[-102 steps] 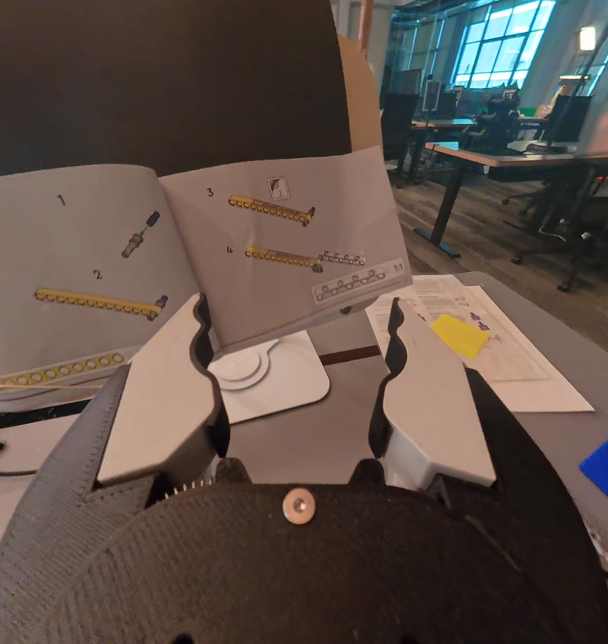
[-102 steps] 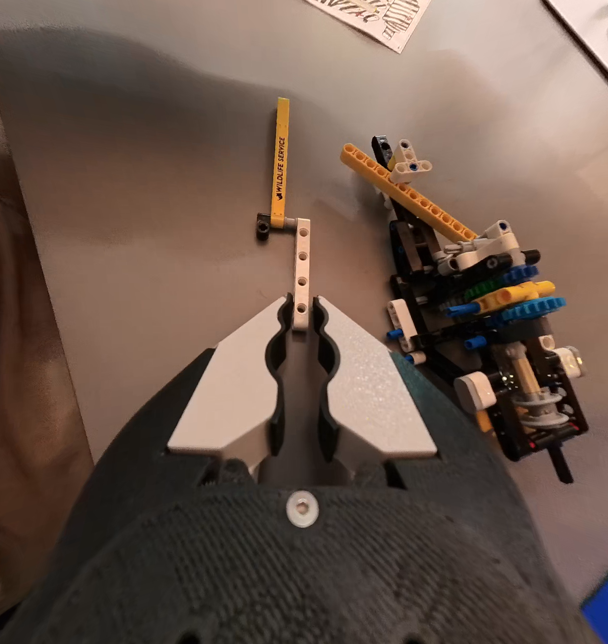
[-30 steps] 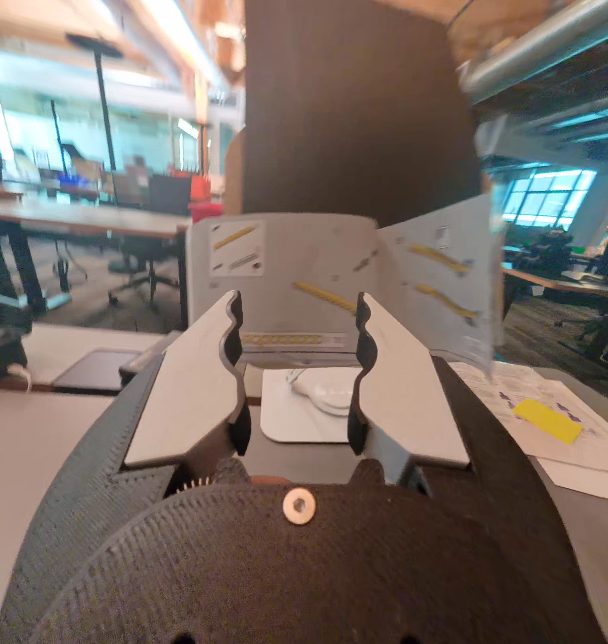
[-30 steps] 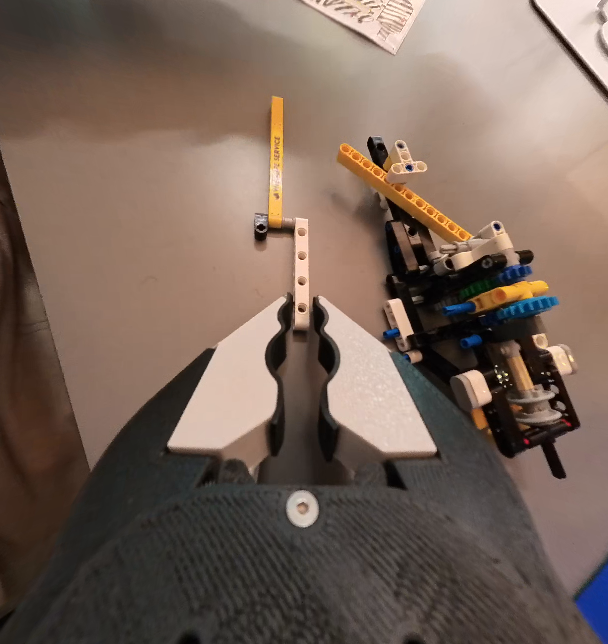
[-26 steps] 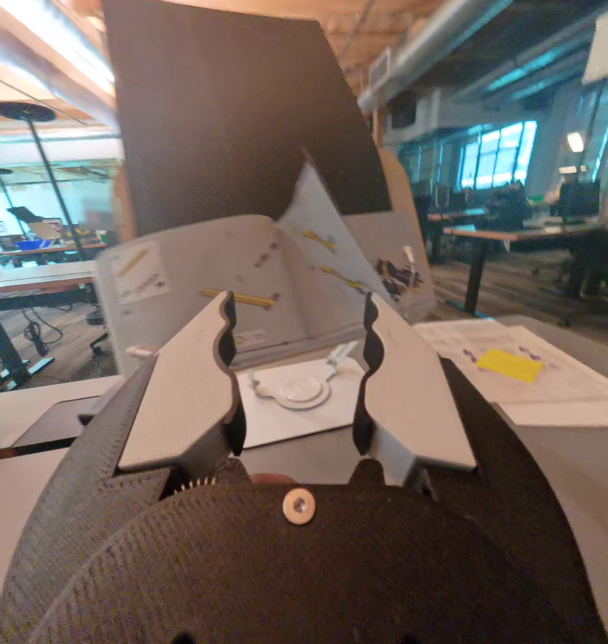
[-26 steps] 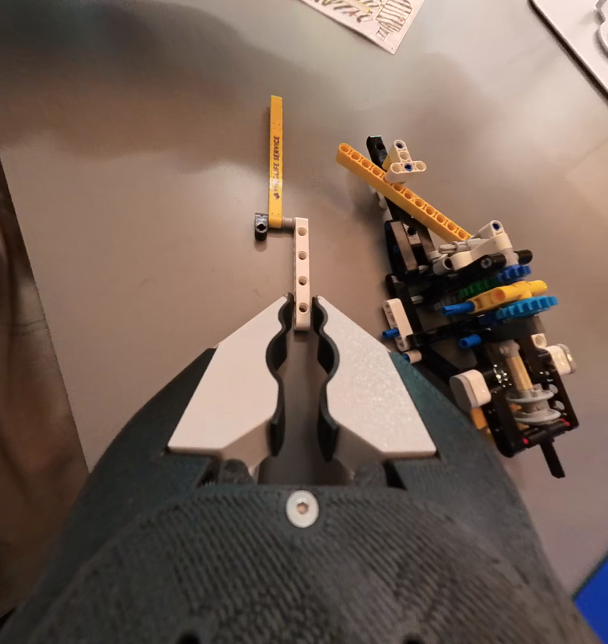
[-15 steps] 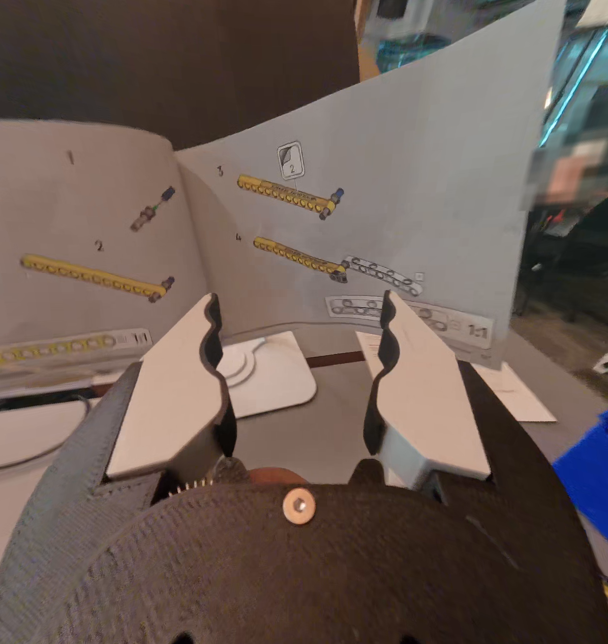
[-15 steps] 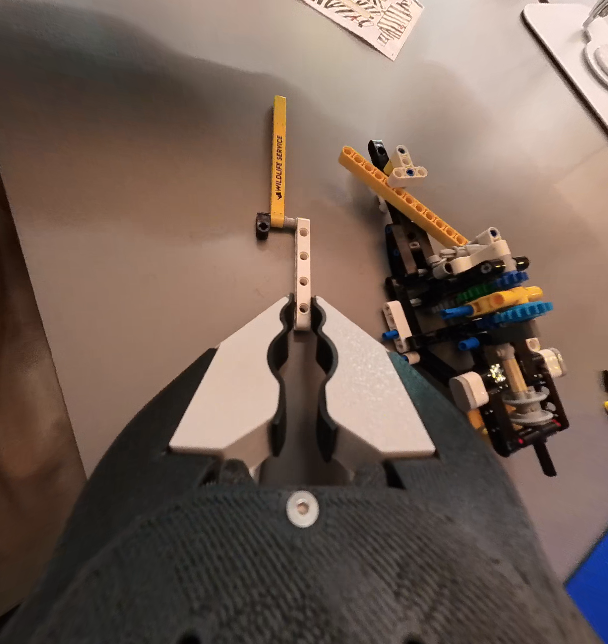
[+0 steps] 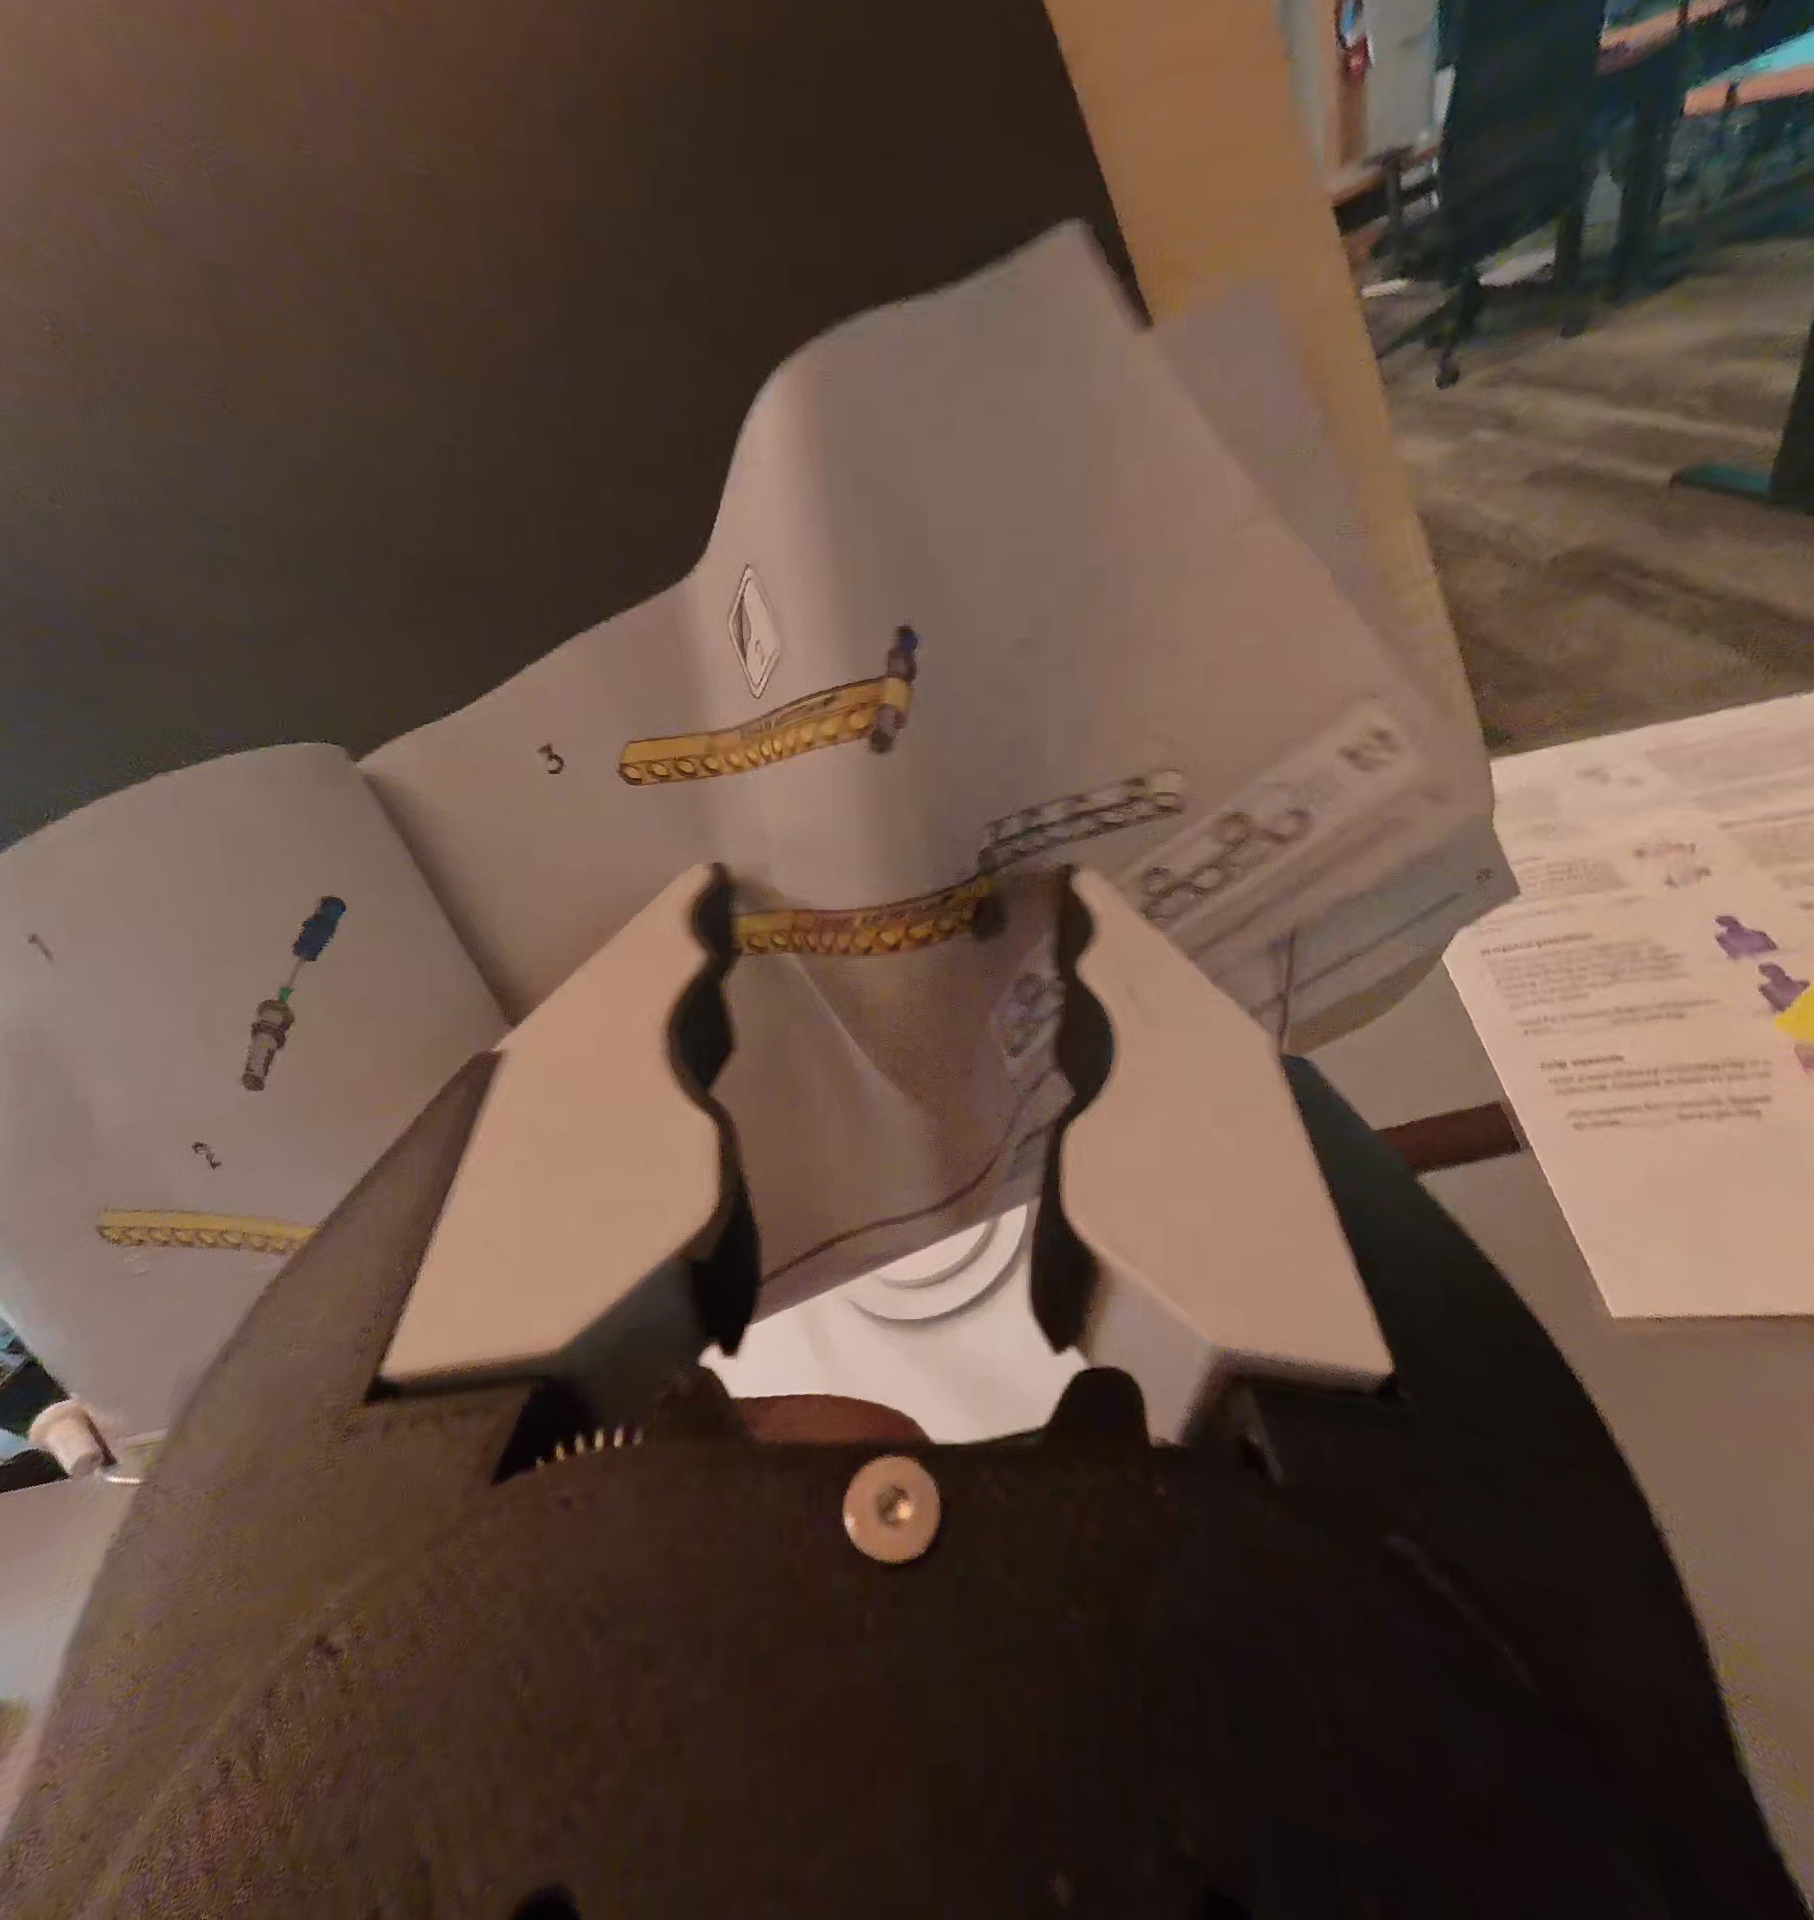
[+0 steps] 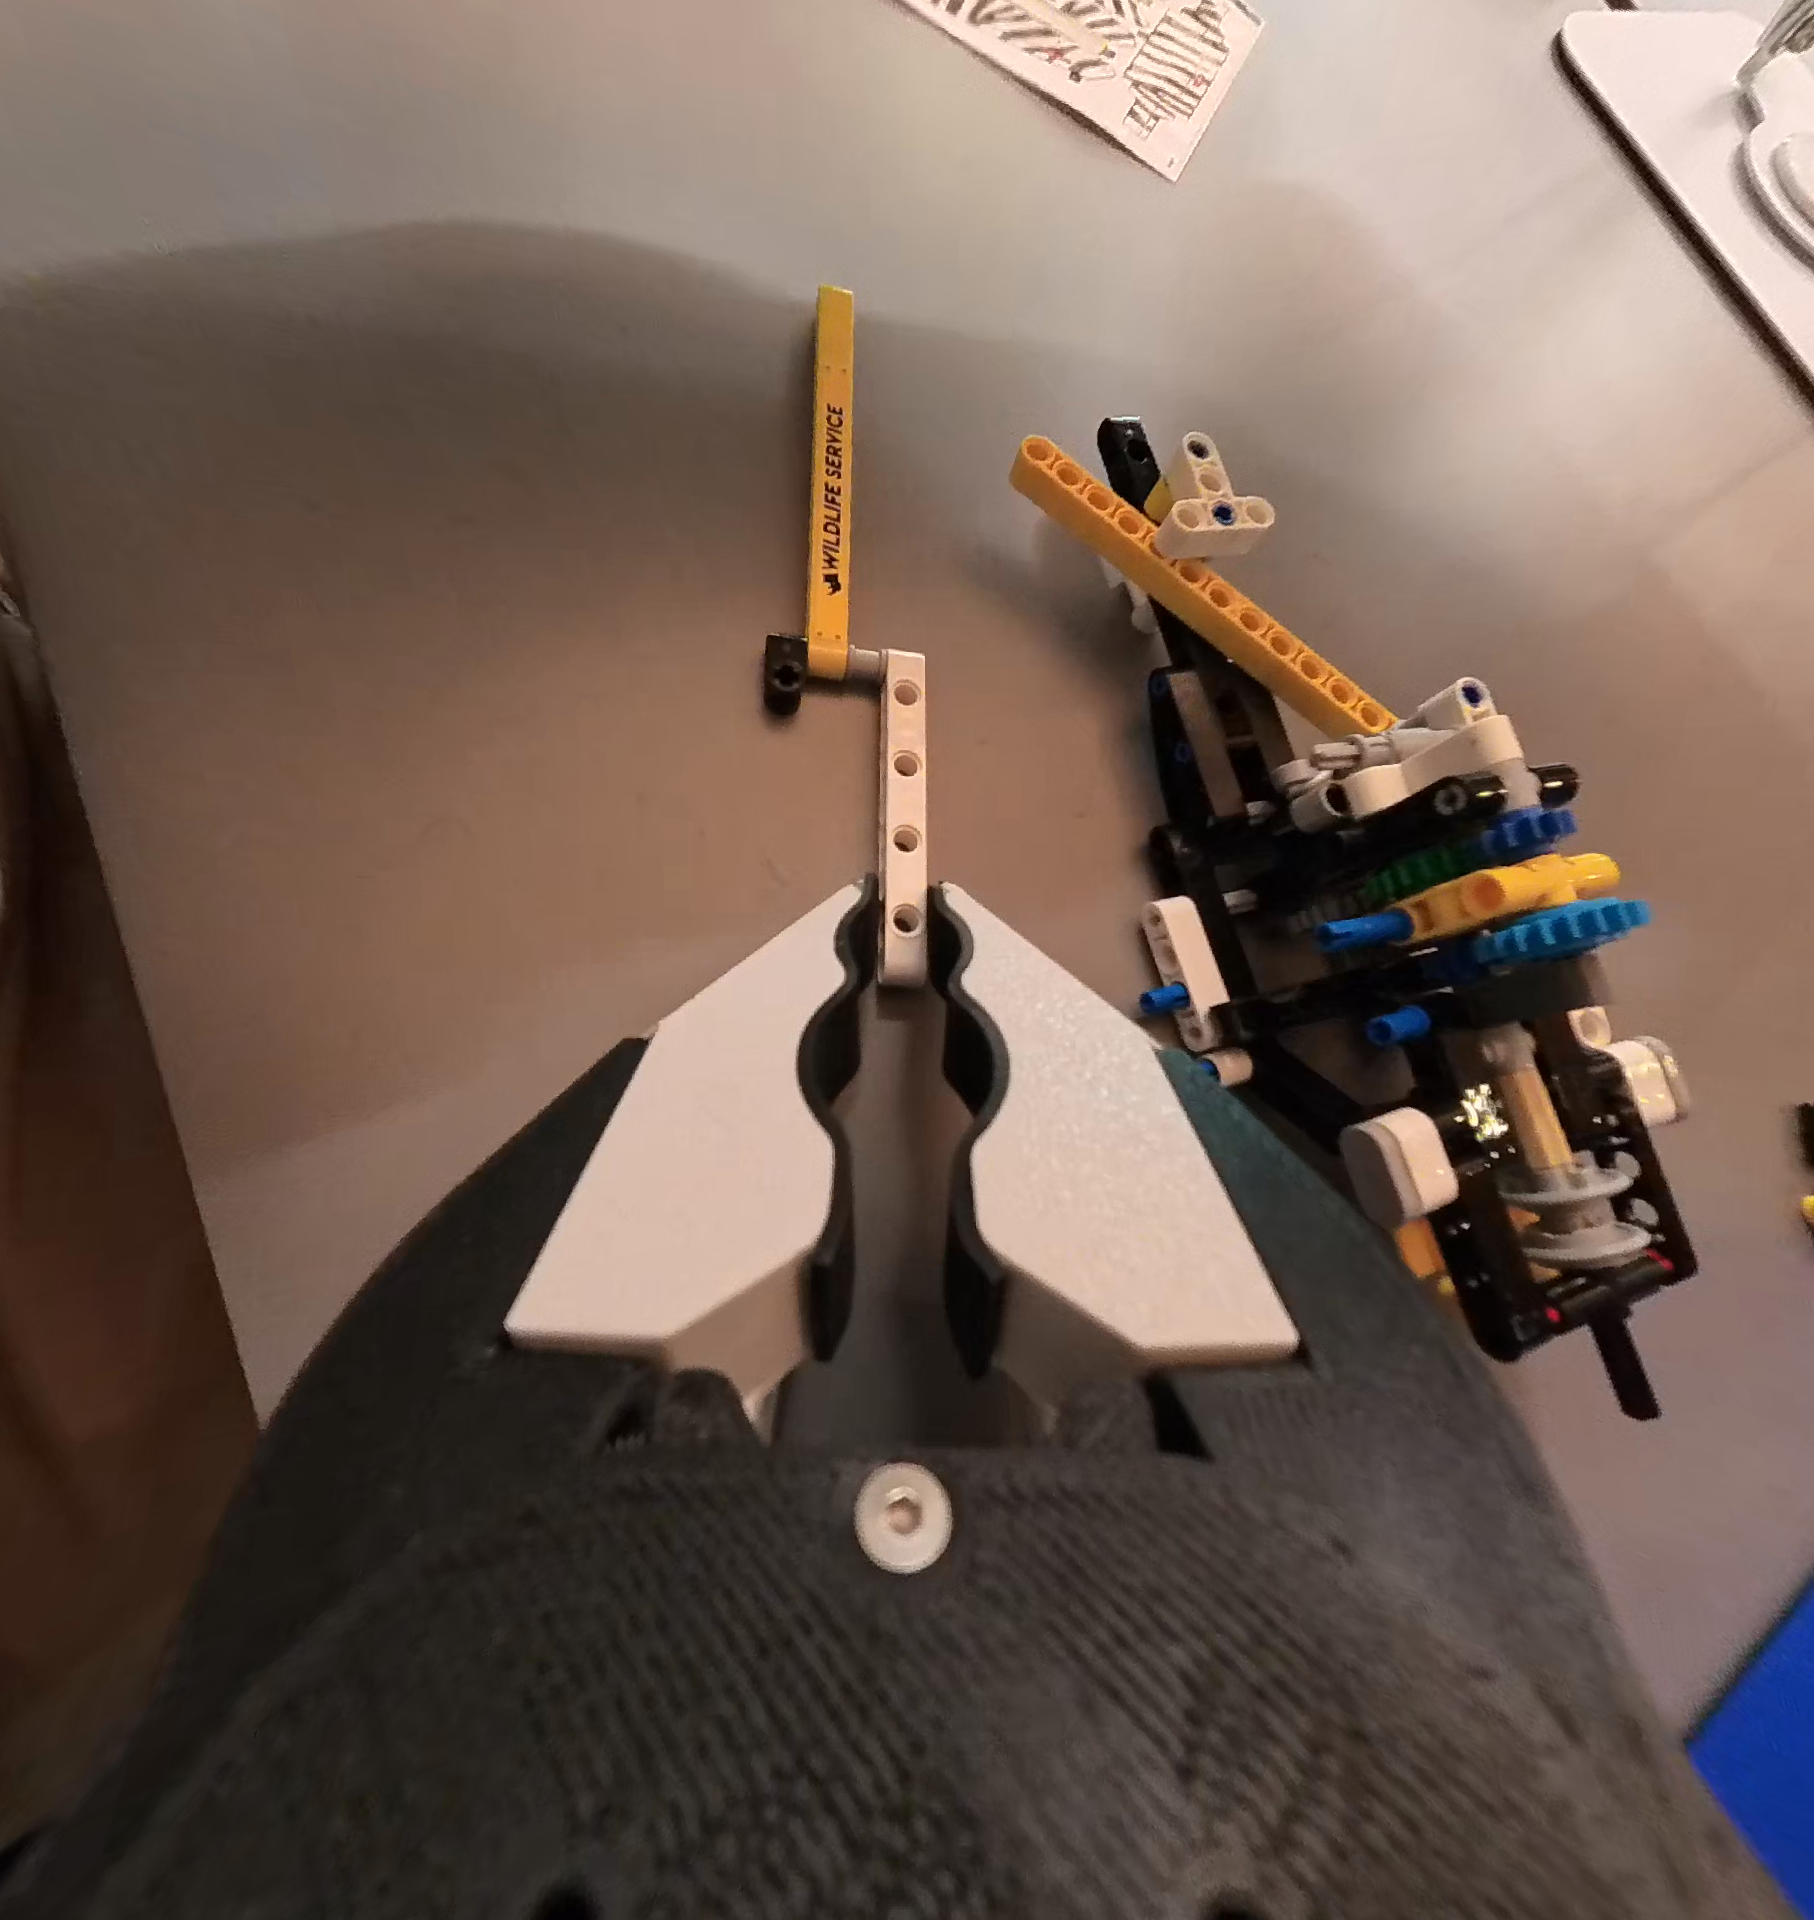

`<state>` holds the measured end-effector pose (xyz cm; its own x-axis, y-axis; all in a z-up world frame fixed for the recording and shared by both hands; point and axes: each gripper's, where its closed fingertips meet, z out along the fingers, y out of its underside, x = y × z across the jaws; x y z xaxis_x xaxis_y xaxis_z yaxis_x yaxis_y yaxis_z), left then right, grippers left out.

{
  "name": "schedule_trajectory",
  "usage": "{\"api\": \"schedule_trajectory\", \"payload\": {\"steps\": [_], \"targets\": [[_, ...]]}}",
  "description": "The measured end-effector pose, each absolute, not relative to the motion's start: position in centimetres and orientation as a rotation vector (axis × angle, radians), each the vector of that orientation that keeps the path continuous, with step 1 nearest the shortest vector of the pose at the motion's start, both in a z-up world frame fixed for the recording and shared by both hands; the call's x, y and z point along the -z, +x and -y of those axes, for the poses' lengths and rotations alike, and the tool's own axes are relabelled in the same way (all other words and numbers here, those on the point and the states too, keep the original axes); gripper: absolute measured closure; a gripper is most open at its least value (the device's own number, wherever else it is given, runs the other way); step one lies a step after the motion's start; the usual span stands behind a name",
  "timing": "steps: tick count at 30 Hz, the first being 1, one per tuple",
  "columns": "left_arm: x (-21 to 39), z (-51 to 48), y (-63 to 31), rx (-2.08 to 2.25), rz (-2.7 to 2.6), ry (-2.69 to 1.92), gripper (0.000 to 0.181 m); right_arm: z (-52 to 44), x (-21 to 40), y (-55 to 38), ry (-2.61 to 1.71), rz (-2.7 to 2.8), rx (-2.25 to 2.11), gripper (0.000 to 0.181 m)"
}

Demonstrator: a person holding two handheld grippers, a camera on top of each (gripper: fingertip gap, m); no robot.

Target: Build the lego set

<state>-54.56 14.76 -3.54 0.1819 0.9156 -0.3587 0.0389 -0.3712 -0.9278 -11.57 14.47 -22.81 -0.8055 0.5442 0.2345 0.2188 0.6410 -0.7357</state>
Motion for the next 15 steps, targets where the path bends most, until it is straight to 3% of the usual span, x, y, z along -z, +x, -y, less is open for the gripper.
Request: {"api": "schedule_trajectory", "payload": {"steps": [1,3,7,15], "targets": [[3.2,-14.4,-54.5,-1.318,0.934,-1.583,0.143,-14.5,22.8,-11.6,-0.601,2.424,-1.005,0.174],[2.8,-13.8,-54.4,-1.306,0.954,-1.554,0.164,-14.5,22.8,-11.6,-0.604,2.426,-1.007,0.174],[2.8,-13.1,-54.0,-1.265,0.965,-1.559,0.177,-14.5,22.8,-11.6,-0.597,2.422,-1.003,0.174],[1.8,-12.4,-52.3,-1.298,0.872,-1.536,0.181,-14.5,22.8,-11.7,-0.591,2.417,-0.996,0.174]]}}
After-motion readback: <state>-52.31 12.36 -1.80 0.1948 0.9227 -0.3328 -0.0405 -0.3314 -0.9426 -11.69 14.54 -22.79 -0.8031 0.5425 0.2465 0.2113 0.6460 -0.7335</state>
